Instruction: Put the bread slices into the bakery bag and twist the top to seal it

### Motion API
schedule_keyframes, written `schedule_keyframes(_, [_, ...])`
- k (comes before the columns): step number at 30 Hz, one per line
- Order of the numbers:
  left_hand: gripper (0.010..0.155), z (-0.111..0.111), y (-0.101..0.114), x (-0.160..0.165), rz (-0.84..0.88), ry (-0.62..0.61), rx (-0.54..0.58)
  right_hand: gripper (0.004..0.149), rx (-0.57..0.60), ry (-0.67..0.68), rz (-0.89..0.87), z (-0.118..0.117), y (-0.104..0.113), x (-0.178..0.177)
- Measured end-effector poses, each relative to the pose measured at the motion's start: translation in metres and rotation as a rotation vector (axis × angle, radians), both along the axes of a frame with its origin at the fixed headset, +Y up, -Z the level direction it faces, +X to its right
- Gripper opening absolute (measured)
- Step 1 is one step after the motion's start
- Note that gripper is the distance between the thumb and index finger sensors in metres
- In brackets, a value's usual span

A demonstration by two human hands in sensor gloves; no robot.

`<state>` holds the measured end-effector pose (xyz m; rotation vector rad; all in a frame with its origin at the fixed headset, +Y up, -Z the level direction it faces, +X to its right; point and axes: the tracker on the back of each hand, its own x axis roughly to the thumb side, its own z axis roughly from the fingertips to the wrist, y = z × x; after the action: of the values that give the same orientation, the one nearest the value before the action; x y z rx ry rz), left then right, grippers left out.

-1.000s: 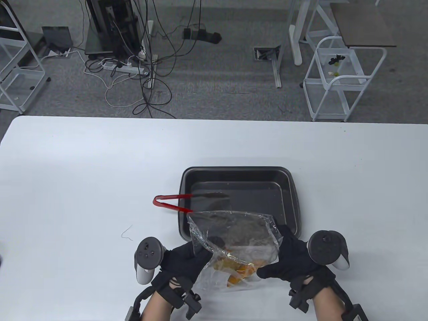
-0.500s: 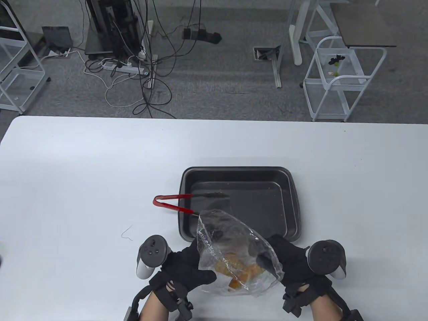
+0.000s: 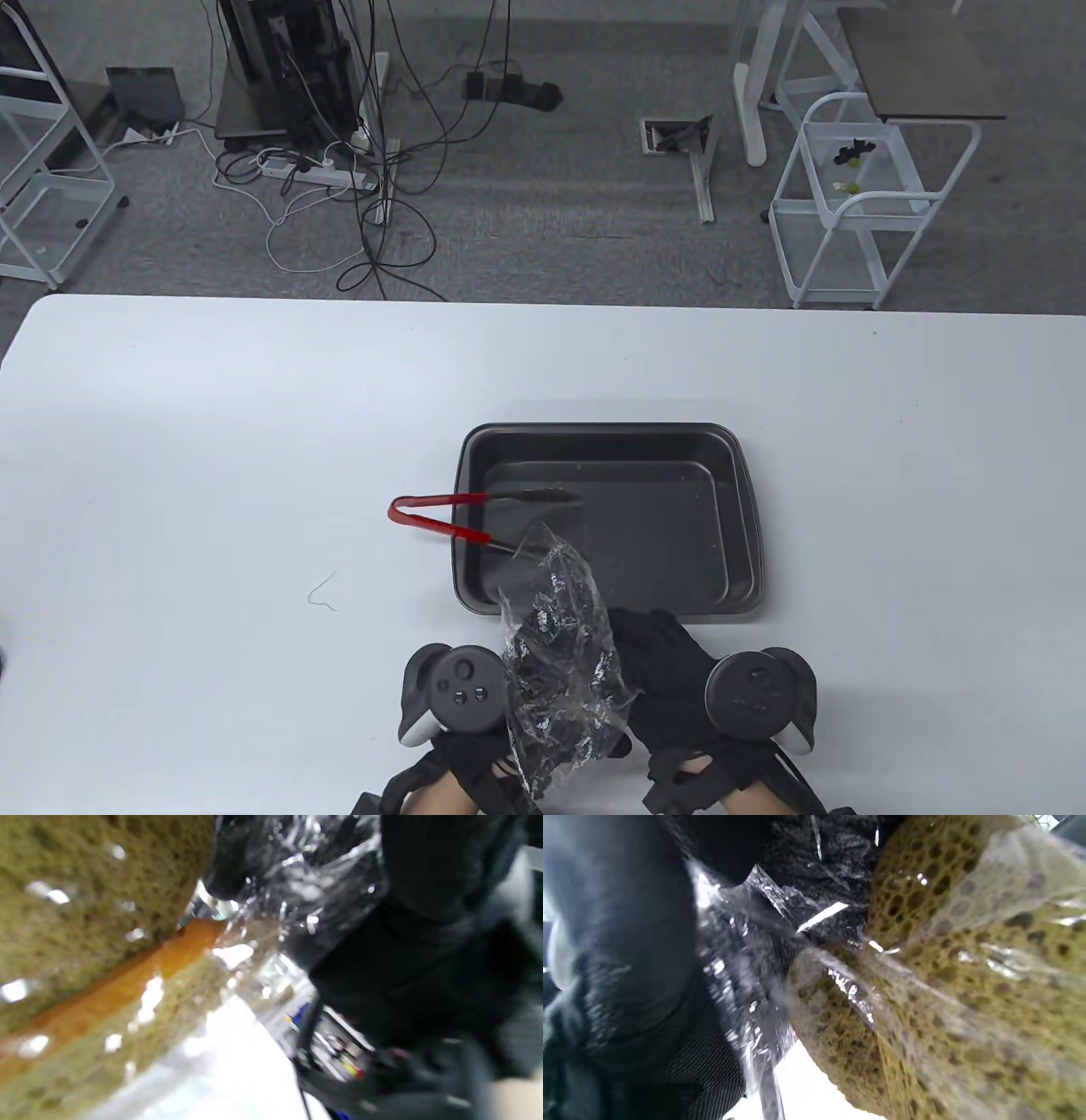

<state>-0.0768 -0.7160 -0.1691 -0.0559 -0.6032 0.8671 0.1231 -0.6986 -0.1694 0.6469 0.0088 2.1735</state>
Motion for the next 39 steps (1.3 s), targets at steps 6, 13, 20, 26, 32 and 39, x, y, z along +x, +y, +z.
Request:
schedule_keyframes(6, [0.103,-0.001,0.003,-0.008,0.0,0.123,0.042,0.064,-0.13,0.096,-0.084,-0.004,-0.004,0.007])
schedule_keyframes(13, [0.079,-0.003,0.003,-0.017,0.051,0.19,0.066,0.056,0.062,-0.071,-0.054,0.002,0.016,0.032])
schedule_keyframes(20, [0.086,-0.001,0.002,-0.01,0.05,0.121,0.075,0.041,0.142,-0.234,-0.077,0.006,0.017,0.036])
schedule_keyframes(26, [0.108,0.006,0.006,-0.001,0.033,0.084,0.102,0.041,0.173,-0.241,-0.102,0.014,0.014,0.015])
schedule_keyframes(32, [0.108,0.014,0.012,0.005,-0.069,0.203,0.202,0.047,0.093,-0.059,-0.141,0.023,0.01,-0.009])
schedule_keyframes(39, [0.098,0.006,0.01,-0.006,-0.024,0.265,0.149,0.06,-0.022,0.138,-0.118,0.016,0.007,-0.009])
